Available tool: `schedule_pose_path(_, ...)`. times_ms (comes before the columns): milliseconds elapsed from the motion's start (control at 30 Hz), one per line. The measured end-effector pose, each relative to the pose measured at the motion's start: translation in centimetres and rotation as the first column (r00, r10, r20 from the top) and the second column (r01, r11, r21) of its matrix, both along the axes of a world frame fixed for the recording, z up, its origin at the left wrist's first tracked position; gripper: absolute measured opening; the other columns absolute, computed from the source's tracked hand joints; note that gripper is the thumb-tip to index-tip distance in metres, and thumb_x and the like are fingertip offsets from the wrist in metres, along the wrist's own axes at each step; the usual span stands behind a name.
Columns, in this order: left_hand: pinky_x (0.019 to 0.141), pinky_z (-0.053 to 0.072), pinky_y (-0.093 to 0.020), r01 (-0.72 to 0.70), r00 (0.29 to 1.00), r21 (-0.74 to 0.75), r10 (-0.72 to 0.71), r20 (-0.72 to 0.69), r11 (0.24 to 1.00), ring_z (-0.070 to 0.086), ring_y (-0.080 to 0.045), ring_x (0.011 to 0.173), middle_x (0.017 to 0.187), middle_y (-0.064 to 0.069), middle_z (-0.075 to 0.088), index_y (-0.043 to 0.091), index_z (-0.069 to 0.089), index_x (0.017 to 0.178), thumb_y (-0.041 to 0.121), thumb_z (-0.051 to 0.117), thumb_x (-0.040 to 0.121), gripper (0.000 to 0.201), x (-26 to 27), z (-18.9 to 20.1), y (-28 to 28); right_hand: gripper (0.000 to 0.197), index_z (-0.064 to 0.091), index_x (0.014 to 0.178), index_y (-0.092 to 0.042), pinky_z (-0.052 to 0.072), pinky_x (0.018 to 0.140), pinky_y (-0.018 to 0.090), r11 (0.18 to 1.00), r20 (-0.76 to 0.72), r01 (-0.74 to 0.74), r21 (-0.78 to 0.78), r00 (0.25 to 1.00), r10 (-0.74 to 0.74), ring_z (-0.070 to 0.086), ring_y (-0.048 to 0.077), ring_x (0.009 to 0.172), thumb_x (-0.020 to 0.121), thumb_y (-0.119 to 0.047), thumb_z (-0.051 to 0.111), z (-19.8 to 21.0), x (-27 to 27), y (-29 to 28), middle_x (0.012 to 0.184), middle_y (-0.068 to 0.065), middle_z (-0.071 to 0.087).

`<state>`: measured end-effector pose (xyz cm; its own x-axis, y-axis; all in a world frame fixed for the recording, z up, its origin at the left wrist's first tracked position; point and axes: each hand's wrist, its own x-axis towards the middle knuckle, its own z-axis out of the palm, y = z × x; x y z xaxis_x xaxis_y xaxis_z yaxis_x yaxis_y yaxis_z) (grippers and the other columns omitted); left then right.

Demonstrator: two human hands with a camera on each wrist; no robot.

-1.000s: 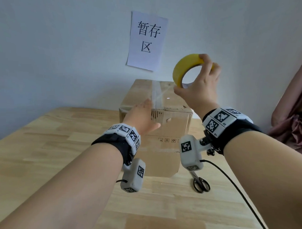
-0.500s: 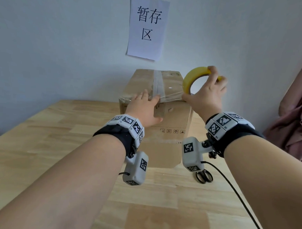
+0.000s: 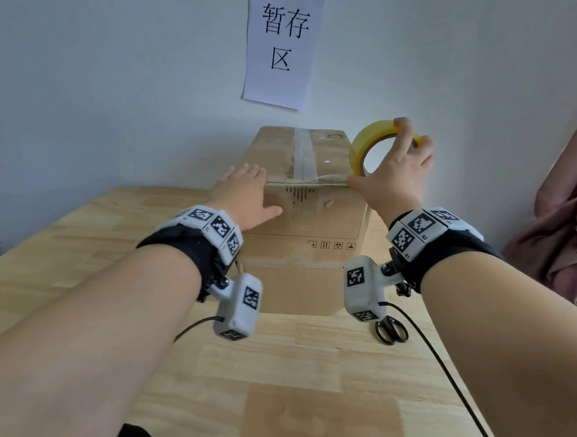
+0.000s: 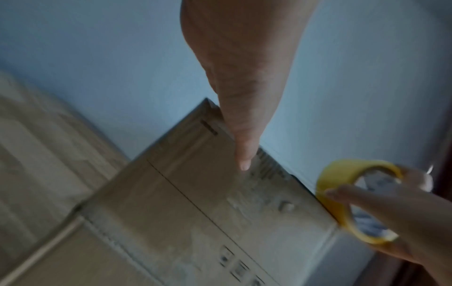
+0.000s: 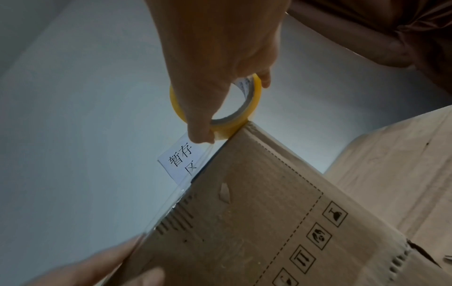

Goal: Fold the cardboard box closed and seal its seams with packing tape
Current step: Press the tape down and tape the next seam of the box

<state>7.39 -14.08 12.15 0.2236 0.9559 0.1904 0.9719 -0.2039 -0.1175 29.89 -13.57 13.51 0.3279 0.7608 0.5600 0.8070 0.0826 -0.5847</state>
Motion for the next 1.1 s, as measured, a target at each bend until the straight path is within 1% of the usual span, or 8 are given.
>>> schedule_pose_path(167,0.118,0.011,-0.037,0.160,0.986,0.049,-0.162,0.045,0.986,0.017,-0.024,0.145,0.157,-0.009,0.019,0.009,0.023,0.149,0.058,0.042,0.091,0.078,4.8,0.0,0.3,0.094,0.020,0.142,-0.029,0.031,0.075,0.028,1.000,0.031,0.007,-0.031,0.999,-0.006,0.024,0.032,0.129,0.066,-0.027,0.076,0.2,0.2,-0.2,0.141,0.014,0.019)
schedule_pose_path(233,0.116,0.017,-0.038,0.192,0.979,0.059,-0.195,0.059,0.980,0.027,-0.026,0.141,0.152,-0.010,0.030,0.010,0.032,0.144,0.058,0.042,0.090,0.073,6.0,0.3,0.4,0.093,0.021,0.142,-0.029,0.032,0.074,0.029,0.999,0.030,0.009,-0.035,1.000,-0.008,0.024,0.032,0.128,0.067,-0.026,0.076,0.2,0.3,-0.2,0.140,0.014,0.020)
schedule_pose_path(333,0.113,0.023,-0.037,0.209,0.972,0.084,-0.216,0.094,0.974,0.033,-0.026,0.137,0.148,-0.009,0.037,0.009,0.036,0.142,0.056,0.043,0.091,0.070,6.3,0.2,0.5,0.092,0.023,0.141,-0.029,0.032,0.072,0.030,1.000,0.011,0.010,-0.023,1.000,-0.009,0.027,0.032,0.125,0.067,-0.028,0.076,0.2,0.6,-0.2,0.138,0.012,0.022)
schedule_pose_path(467,0.105,0.035,-0.038,0.202,0.974,0.108,-0.212,0.085,0.973,0.042,-0.027,0.129,0.139,-0.007,0.046,0.014,0.037,0.139,0.058,0.046,0.089,0.068,6.2,-0.3,0.8,0.084,0.025,0.137,-0.030,0.033,0.077,0.032,0.999,-0.078,-0.051,-0.001,0.996,0.050,0.029,0.032,0.122,0.070,-0.050,0.071,0.3,0.6,-0.3,0.136,0.010,0.023)
schedule_pose_path(600,0.103,0.036,-0.039,0.184,0.980,0.112,-0.192,0.059,0.976,0.042,-0.028,0.129,0.140,-0.008,0.045,0.016,0.031,0.144,0.063,0.044,0.087,0.075,6.5,-0.4,1.0,0.081,0.025,0.137,-0.029,0.031,0.079,0.031,0.999,-0.225,-0.045,0.016,0.973,0.047,0.036,0.033,0.117,0.073,-0.055,0.068,0.6,0.5,0.0,0.132,0.009,0.027)
schedule_pose_path(733,0.105,0.034,-0.038,0.169,0.977,0.086,-0.178,0.119,0.982,0.038,-0.029,0.133,0.148,-0.010,0.037,0.018,0.006,0.151,0.065,0.045,0.086,0.089,6.4,-0.4,0.8,0.089,0.022,0.141,-0.028,0.030,0.082,0.030,0.998,-0.302,-0.053,-0.025,0.952,0.043,0.036,0.031,0.120,0.071,-0.051,0.071,1.3,0.8,0.3,0.131,0.007,0.030)
schedule_pose_path(933,0.099,0.040,-0.038,0.189,0.978,0.121,-0.198,0.064,0.974,0.039,-0.028,0.132,0.145,-0.008,0.040,0.024,0.019,0.150,0.056,0.047,0.089,0.074,6.1,-0.8,1.1,0.085,0.029,0.136,-0.027,0.032,0.078,0.030,0.998,-0.172,-0.061,0.034,0.983,0.066,0.035,0.025,0.118,0.067,-0.047,0.075,3.1,0.7,0.2,0.129,0.005,0.031)
schedule_pose_path(1100,0.100,0.038,-0.038,0.198,0.975,0.124,-0.208,0.073,0.972,0.040,-0.028,0.130,0.140,-0.010,0.043,0.025,0.022,0.149,0.053,0.047,0.090,0.070,6.3,-0.8,1.2,0.085,0.029,0.136,-0.027,0.037,0.074,0.034,1.000,-0.045,0.002,-0.010,0.999,-0.003,0.035,0.029,0.117,0.066,-0.042,0.076,2.2,3.0,0.0,0.130,0.008,0.030)
